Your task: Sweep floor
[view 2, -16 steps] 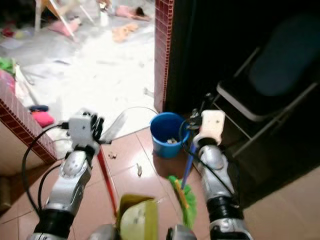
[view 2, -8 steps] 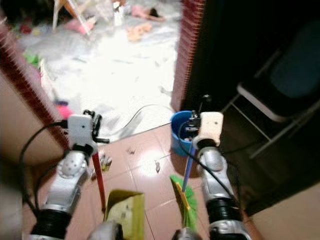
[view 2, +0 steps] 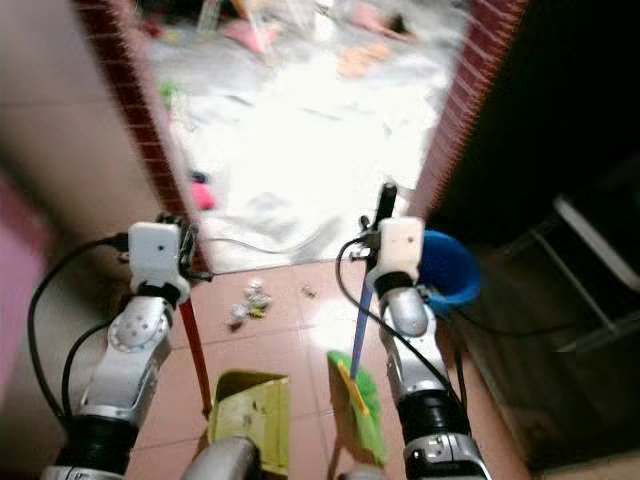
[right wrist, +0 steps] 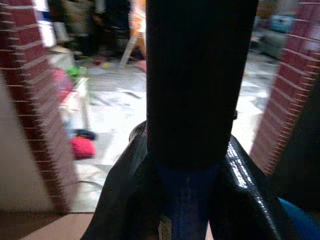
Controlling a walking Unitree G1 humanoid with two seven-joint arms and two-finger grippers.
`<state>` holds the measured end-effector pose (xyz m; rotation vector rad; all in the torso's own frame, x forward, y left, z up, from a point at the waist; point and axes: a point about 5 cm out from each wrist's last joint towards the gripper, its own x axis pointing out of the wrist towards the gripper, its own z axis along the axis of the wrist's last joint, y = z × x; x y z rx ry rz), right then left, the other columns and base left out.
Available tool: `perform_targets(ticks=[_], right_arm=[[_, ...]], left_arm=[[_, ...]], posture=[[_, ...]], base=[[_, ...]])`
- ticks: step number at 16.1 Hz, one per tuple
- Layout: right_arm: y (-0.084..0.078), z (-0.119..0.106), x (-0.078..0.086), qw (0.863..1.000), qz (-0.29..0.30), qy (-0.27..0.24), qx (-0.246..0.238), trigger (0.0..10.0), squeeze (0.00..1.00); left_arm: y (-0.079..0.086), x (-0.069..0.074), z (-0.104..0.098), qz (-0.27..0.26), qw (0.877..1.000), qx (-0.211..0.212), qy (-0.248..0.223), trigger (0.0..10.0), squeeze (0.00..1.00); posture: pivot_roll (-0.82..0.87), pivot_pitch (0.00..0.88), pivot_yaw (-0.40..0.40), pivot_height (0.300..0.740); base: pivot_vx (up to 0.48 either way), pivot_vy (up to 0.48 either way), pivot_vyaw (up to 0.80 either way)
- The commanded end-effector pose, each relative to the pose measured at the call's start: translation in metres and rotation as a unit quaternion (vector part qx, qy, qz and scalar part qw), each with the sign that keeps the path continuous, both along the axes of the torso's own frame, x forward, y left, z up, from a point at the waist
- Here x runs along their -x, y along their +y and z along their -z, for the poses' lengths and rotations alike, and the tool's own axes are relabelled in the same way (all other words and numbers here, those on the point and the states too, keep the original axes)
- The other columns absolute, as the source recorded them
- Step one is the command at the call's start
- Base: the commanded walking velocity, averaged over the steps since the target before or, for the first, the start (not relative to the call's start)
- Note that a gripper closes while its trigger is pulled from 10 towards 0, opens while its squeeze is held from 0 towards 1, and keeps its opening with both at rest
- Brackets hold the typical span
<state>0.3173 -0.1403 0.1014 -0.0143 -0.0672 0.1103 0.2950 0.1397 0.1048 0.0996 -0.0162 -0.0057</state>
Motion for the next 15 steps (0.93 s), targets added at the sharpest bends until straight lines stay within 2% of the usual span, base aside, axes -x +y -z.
perform_targets(ticks=[1, 4, 7, 8, 9, 11, 15], right_arm=[[-0.004, -0.004, -0.001, 1.000, 0.006, -0.007, -0.012, 10.0, 0.00], [-0.003, -0.004, -0.001, 1.000, 0.007, -0.009, -0.011, 10.0, 0.00], [-0.004, -0.009, -0.002, 1.000, 0.011, -0.024, -0.002, 10.0, 0.00], [-0.007, -0.018, -0.004, 0.998, 0.029, -0.052, 0.033, 10.0, 0.00], [-0.011, -0.023, -0.006, 0.996, 0.047, -0.062, 0.042, 10.0, 0.00], [-0.016, -0.027, -0.008, 0.994, 0.066, -0.068, 0.052, 10.0, 0.00], [-0.018, -0.027, -0.009, 0.993, 0.077, -0.069, 0.058, 10.0, 0.00]], left_arm=[[-0.008, -0.001, -0.007, 0.014, 1.000, -0.006, -0.011, 10.0, 0.00], [-0.007, -0.003, -0.007, 0.011, 1.000, -0.009, -0.010, 10.0, 0.00], [-0.007, -0.003, -0.007, 0.011, 1.000, -0.003, -0.010, 10.0, 0.00], [-0.010, -0.006, -0.015, 0.011, 1.000, 0.002, -0.026, 10.0, 0.00], [-0.011, -0.011, -0.022, 0.011, 0.999, 0.007, -0.041, 10.0, 0.00], [-0.013, -0.022, -0.038, 0.011, 0.998, 0.006, -0.069, 10.0, 0.00], [-0.013, -0.034, -0.047, 0.014, 0.996, 0.007, -0.083, 10.0, 0.00]], posture=[[-0.01, 0.062, 0.010, 0.740], [-0.01, 0.064, 0.011, 0.740], [-0.01, 0.066, 0.012, 0.740], [-0.01, 0.066, 0.013, 0.740], [-0.01, 0.067, 0.011, 0.740], [-0.01, 0.065, 0.010, 0.740], [-0.01, 0.063, 0.009, 0.740]], base=[[0.000, 0.000, 0.74], [0.000, -0.267, 0.67], [0.000, -0.124, 0.00], [0.000, 0.000, 0.00], [0.000, 0.000, 0.00], [0.000, 0.000, 0.00], [0.000, 0.000, 0.00]])
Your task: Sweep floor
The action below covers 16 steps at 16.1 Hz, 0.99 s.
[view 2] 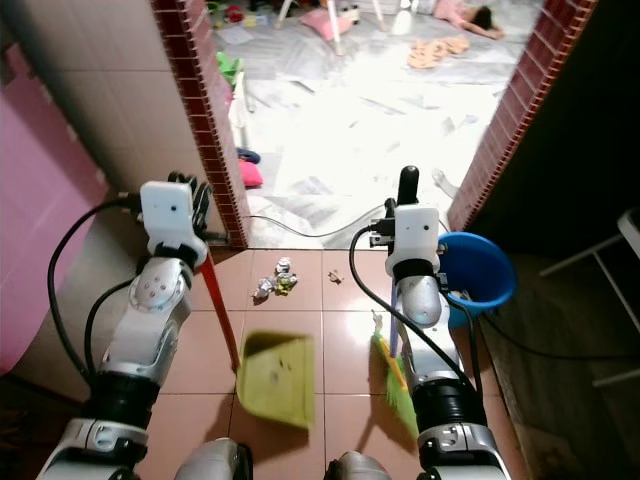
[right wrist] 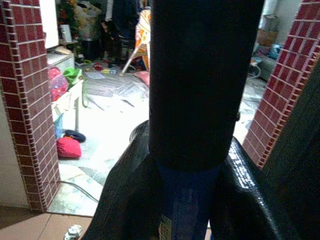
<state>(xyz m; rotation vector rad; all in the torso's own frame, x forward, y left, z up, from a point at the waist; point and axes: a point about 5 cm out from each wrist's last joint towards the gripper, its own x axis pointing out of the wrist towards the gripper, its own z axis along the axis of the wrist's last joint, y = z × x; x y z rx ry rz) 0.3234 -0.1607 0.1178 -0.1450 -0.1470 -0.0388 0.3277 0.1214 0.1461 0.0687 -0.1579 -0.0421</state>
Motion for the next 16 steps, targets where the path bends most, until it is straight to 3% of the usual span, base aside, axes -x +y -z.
perform_targets(ticks=[1, 11, 13, 16], right_arm=[[0.0012, -0.0099, -0.0015, 1.000, 0.002, -0.026, 0.000, 10.0, 0.00], [0.0036, -0.0037, -0.0030, 1.000, 0.011, 0.001, -0.007, 10.0, 0.00], [0.0039, -0.0045, -0.0038, 1.000, 0.010, -0.001, -0.005, 10.0, 0.00], [0.0035, -0.0072, -0.0054, 1.000, 0.007, -0.007, -0.002, 10.0, 0.00]], left_arm=[[0.0045, -0.0023, -0.0070, -0.008, 1.000, -0.009, -0.017, 10.0, 0.00], [0.0043, -0.0069, -0.0058, 0.003, 1.000, 0.002, -0.028, 10.0, 0.00], [0.0024, -0.0059, -0.0050, 0.014, 0.999, 0.007, -0.028, 10.0, 0.00], [0.0020, -0.0070, -0.0052, 0.018, 0.999, 0.012, -0.029, 10.0, 0.00]], posture=[[-0.02, 0.065, 0.007, 0.740], [-0.02, 0.064, -0.005, 0.740], [-0.02, 0.064, -0.005, 0.740], [-0.02, 0.058, -0.010, 0.740]], base=[[0.000, 0.000, 0.00], [0.000, 0.000, 0.00], [0.000, 0.000, -0.80], [0.000, -0.403, -0.80]])
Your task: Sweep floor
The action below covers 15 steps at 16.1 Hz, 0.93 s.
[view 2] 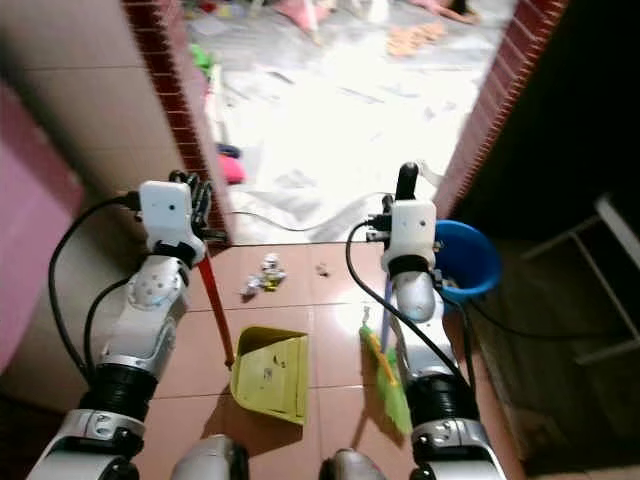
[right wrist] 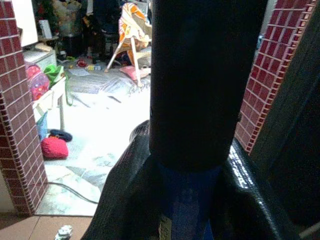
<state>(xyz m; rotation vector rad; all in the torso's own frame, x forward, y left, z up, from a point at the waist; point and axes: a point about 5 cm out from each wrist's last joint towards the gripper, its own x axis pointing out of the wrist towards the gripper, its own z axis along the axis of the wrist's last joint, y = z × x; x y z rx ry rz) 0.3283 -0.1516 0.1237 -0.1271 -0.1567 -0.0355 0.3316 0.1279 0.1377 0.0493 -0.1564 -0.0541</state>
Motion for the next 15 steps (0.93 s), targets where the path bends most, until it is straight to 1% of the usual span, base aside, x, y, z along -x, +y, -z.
perform_targets(ticks=[1, 2, 4, 5, 6, 7, 15], right_arm=[[-0.006, -0.001, -0.001, 1.000, 0.009, -0.002, 0.006, 10.0, 0.00], [-0.006, -0.001, -0.001, 1.000, 0.008, -0.002, 0.006, 10.0, 0.00], [-0.005, -0.001, -0.001, 1.000, 0.004, -0.001, 0.004, 10.0, 0.00], [-0.004, -0.002, -0.001, 1.000, 0.001, -0.003, 0.005, 10.0, 0.00], [-0.003, -0.002, -0.001, 1.000, -0.001, -0.003, 0.006, 10.0, 0.00], [-0.003, -0.002, -0.001, 1.000, -0.001, -0.003, 0.006, 10.0, 0.00], [0.000, 0.002, 0.000, 1.000, -0.006, 0.002, 0.000, 10.0, 0.00]], left_arm=[[-0.004, -0.003, -0.014, 0.011, 0.999, 0.004, -0.031, 10.0, 0.00], [-0.004, -0.004, -0.014, 0.011, 0.999, 0.003, -0.032, 10.0, 0.00], [-0.003, -0.003, -0.014, 0.010, 0.999, 0.006, -0.034, 10.0, 0.00], [-0.002, -0.003, -0.014, 0.008, 0.999, 0.006, -0.034, 10.0, 0.00], [-0.001, -0.002, -0.013, 0.008, 0.999, 0.019, -0.034, 10.0, 0.00], [-0.001, -0.002, -0.013, 0.008, 0.999, 0.021, -0.034, 10.0, 0.00], [0.011, -0.005, -0.014, -0.007, 0.999, 0.016, -0.032, 10.0, 0.00]], posture=[[-0.02, 0.057, -0.011, 0.740], [-0.02, 0.057, -0.011, 0.740], [-0.02, 0.056, -0.013, 0.740], [-0.02, 0.057, -0.014, 0.740], [-0.02, 0.057, -0.014, 0.740], [-0.02, 0.057, -0.014, 0.740], [-0.02, 0.060, -0.012, 0.740]], base=[[0.000, -0.472, -0.80], [0.000, -0.472, -0.58], [0.000, -0.452, 0.00], [0.000, 0.000, 0.00], [0.000, 0.000, 0.00], [0.000, 0.000, 0.00], [0.000, 0.000, 0.00]])
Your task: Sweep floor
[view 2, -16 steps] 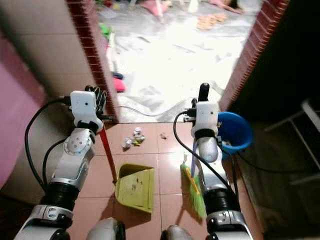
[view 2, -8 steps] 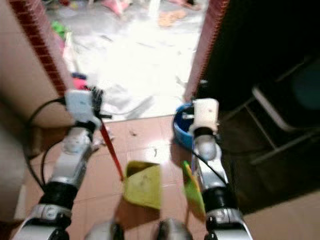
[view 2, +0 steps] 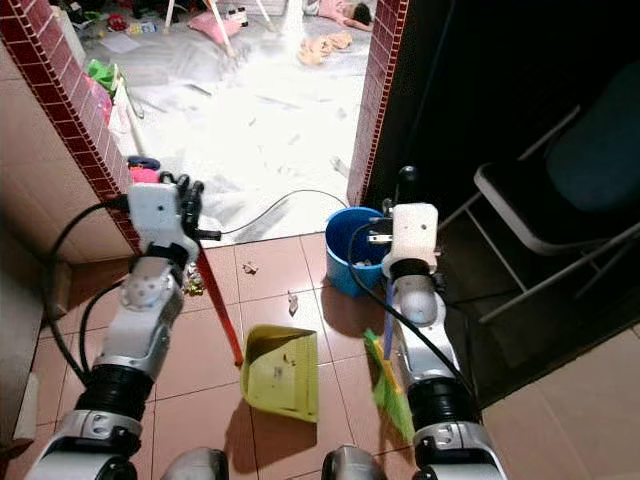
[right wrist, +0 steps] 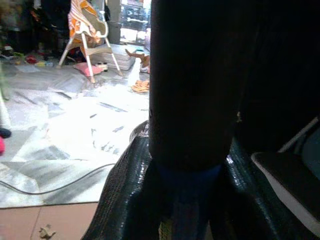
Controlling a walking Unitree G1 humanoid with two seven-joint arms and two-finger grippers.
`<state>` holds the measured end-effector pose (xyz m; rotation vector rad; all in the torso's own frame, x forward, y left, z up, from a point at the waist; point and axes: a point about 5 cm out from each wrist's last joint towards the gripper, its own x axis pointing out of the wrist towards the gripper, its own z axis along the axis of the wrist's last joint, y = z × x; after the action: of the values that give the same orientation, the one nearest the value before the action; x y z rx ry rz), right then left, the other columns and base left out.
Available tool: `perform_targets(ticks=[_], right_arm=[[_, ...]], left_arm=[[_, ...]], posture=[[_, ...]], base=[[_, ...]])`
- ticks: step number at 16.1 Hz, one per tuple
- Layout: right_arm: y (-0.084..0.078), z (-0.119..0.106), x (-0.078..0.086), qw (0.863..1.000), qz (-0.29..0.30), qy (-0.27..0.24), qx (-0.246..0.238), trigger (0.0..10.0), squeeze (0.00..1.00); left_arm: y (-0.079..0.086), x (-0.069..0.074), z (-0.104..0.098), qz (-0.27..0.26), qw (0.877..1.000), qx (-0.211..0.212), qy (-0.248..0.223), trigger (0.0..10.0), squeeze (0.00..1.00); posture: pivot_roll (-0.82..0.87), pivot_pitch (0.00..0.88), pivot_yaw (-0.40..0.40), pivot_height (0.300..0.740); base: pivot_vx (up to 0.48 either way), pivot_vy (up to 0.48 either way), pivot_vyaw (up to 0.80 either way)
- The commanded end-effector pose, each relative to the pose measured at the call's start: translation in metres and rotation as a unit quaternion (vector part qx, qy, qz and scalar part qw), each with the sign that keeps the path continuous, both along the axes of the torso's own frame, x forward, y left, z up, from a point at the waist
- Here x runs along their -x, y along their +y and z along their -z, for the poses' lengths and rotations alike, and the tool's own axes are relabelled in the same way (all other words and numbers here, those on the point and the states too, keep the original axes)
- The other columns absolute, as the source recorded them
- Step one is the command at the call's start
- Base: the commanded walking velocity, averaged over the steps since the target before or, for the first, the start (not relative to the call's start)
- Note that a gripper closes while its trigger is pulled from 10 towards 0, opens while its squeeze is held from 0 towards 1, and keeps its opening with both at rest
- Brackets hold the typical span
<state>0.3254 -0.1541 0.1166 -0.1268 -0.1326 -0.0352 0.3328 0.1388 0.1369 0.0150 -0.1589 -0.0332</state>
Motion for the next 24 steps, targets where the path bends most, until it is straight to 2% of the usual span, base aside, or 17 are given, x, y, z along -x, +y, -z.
perform_targets(ticks=[1, 4, 8, 12, 16, 18, 21, 24], right_arm=[[0.003, -0.005, -0.003, 1.000, -0.007, -0.010, 0.000, 10.0, 0.00], [0.007, -0.003, -0.002, 1.000, -0.009, 0.001, -0.018, 10.0, 0.00], [0.008, 0.000, -0.001, 1.000, 0.000, 0.011, -0.018, 10.0, 0.00], [0.004, 0.001, -0.001, 1.000, 0.005, 0.014, -0.016, 10.0, 0.00], [-0.006, -0.002, -0.002, 1.000, 0.024, 0.007, -0.006, 10.0, 0.00], [-0.016, -0.003, -0.004, 0.999, 0.041, 0.011, -0.012, 10.0, 0.00], [-0.019, 0.022, 0.010, 0.996, 0.055, 0.058, -0.031, 10.0, 0.00], [-0.022, 0.030, 0.019, 0.996, 0.059, 0.066, -0.026, 10.0, 0.00]], left_arm=[[0.000, -0.004, -0.015, 0.001, 1.000, -0.003, -0.031, 10.0, 0.00], [0.008, -0.004, -0.013, -0.006, 1.000, -0.012, -0.026, 10.0, 0.00], [0.020, 0.001, 0.001, -0.008, 0.999, -0.036, -0.005, 10.0, 0.00], [0.027, 0.009, 0.014, -0.002, 0.998, -0.055, 0.015, 10.0, 0.00], [0.035, 0.018, 0.024, 0.007, 0.997, -0.074, 0.031, 10.0, 0.00], [0.040, 0.024, 0.031, -0.001, 0.996, -0.069, 0.049, 10.0, 0.00], [0.042, 0.044, 0.053, -0.013, 0.993, -0.080, 0.087, 10.0, 0.00], [0.043, 0.061, 0.062, -0.013, 0.991, -0.081, 0.106, 10.0, 0.00]], posture=[[-0.02, 0.060, -0.012, 0.740], [-0.02, 0.059, -0.011, 0.740], [-0.02, 0.062, -0.006, 0.740], [-0.02, 0.061, -0.007, 0.740], [-0.02, 0.060, -0.007, 0.740], [-0.02, 0.060, -0.005, 0.740], [-0.02, 0.032, 0.010, 0.740], [-0.01, 0.005, 0.012, 0.740]], base=[[0.000, 0.000, 0.00], [0.000, 0.000, 0.00], [0.000, 0.000, 0.00], [0.000, 0.000, 0.00], [0.000, 0.000, 0.00], [0.000, 0.000, 0.00], [0.000, 0.000, 0.00], [0.000, 0.000, 0.00]])
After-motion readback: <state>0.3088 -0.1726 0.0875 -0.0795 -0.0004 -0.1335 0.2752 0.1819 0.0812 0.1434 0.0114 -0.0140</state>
